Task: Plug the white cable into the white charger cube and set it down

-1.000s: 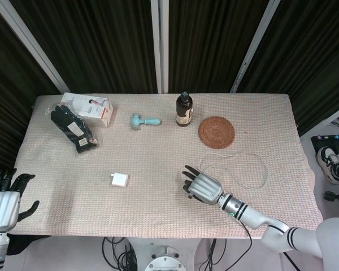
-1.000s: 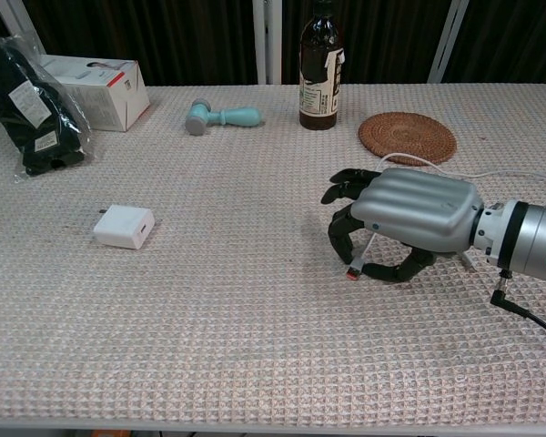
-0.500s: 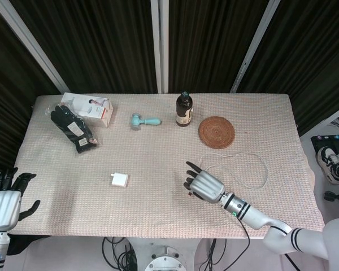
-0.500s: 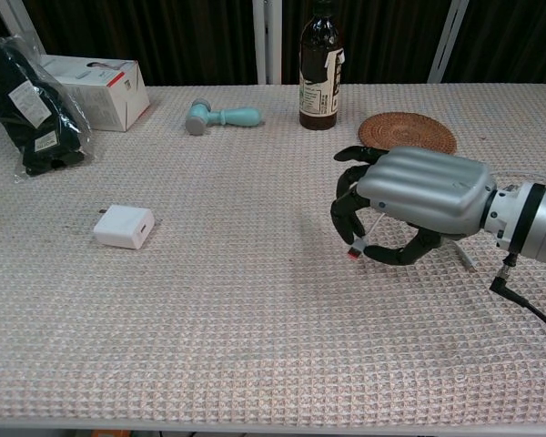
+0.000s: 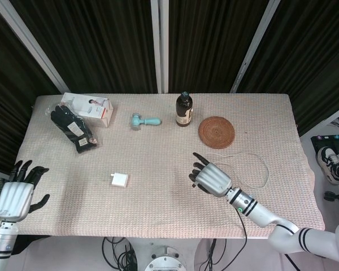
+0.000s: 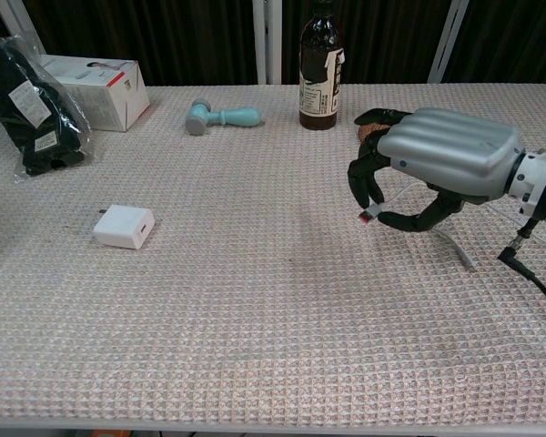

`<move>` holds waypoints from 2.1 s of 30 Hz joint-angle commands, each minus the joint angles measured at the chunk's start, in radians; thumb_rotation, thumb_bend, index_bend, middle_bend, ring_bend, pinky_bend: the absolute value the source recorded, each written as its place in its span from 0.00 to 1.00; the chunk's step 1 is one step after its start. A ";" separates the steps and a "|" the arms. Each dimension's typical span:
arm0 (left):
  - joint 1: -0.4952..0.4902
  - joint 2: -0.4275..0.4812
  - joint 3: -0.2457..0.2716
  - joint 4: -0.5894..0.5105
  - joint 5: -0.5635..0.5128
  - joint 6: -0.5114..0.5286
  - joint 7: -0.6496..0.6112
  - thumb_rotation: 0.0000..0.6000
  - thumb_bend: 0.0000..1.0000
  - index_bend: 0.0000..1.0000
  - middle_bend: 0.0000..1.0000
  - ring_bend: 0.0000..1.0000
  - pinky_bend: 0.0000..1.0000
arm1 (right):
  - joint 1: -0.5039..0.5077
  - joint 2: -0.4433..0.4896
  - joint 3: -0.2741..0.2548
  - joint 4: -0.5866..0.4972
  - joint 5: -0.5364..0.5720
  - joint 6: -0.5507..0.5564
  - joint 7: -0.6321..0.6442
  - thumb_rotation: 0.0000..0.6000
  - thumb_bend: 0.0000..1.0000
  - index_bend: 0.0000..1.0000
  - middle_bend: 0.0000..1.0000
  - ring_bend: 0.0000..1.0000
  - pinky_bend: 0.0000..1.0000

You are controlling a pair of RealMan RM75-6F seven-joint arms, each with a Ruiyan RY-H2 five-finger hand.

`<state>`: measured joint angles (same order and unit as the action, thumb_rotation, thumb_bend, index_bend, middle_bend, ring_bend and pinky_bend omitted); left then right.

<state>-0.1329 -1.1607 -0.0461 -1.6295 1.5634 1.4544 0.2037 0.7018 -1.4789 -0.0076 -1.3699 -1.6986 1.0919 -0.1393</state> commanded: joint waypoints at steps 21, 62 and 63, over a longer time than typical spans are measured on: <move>-0.456 -0.263 -0.084 0.089 -0.219 -0.605 0.193 1.00 0.25 0.26 0.22 0.05 0.00 | -0.082 0.289 0.103 -0.250 0.138 0.077 -0.102 1.00 0.37 0.60 0.53 0.28 0.07; -0.468 -0.298 -0.052 0.088 -0.301 -0.475 0.132 1.00 0.35 0.43 0.40 0.19 0.02 | -0.081 0.232 0.108 -0.237 0.138 0.038 -0.072 1.00 0.37 0.62 0.53 0.28 0.07; -0.463 -0.293 -0.057 0.070 -0.313 -0.465 0.139 1.00 0.35 0.43 0.41 0.19 0.02 | -0.076 0.226 0.112 -0.245 0.145 0.030 -0.076 1.00 0.37 0.62 0.53 0.28 0.07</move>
<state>-0.6089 -1.4630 -0.0919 -1.5311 1.2711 0.9654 0.3293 0.6200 -1.2467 0.0995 -1.6074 -1.5600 1.1291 -0.2108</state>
